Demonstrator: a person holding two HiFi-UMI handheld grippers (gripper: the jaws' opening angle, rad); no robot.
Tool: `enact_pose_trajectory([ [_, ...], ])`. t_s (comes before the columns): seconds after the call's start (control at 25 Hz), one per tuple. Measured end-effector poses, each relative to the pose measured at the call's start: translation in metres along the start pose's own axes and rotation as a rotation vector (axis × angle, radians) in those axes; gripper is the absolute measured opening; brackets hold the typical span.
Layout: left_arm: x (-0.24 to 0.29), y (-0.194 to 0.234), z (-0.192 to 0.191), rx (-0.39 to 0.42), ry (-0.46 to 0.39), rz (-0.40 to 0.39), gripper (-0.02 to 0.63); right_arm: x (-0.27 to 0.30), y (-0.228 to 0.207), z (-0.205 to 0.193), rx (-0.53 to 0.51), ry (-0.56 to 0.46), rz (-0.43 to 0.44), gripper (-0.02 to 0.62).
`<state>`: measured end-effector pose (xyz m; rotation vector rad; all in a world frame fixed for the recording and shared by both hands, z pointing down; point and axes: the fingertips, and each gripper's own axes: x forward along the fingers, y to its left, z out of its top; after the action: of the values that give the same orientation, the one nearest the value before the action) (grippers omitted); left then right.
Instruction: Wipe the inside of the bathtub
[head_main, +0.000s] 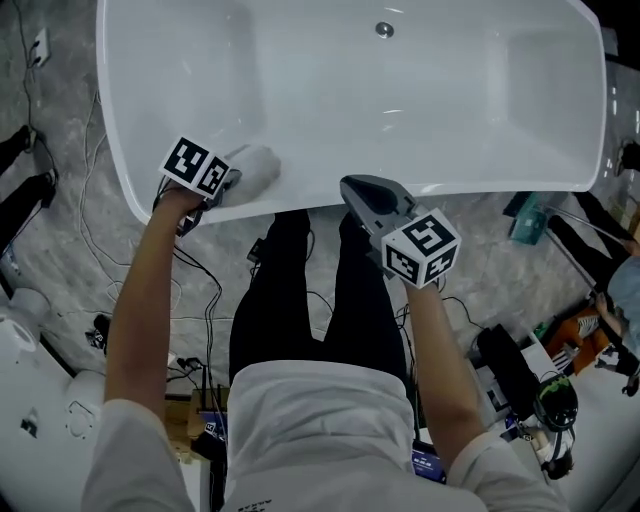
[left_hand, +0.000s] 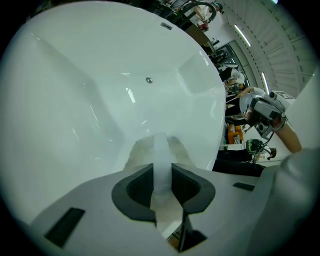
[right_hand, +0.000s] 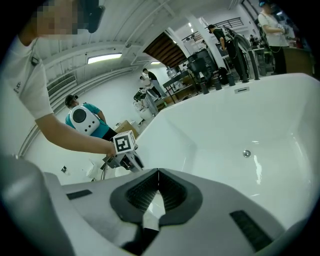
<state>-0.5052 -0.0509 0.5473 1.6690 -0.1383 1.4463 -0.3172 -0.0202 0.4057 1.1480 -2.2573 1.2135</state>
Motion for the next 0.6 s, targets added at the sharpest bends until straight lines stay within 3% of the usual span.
enact_pose_trajectory([
  [0.6,0.036,-0.075,0.067,0.017,-0.009,0.019,0.089,-0.086,-0.065,-0.032,0.025,-0.025,-0.012,0.02],
])
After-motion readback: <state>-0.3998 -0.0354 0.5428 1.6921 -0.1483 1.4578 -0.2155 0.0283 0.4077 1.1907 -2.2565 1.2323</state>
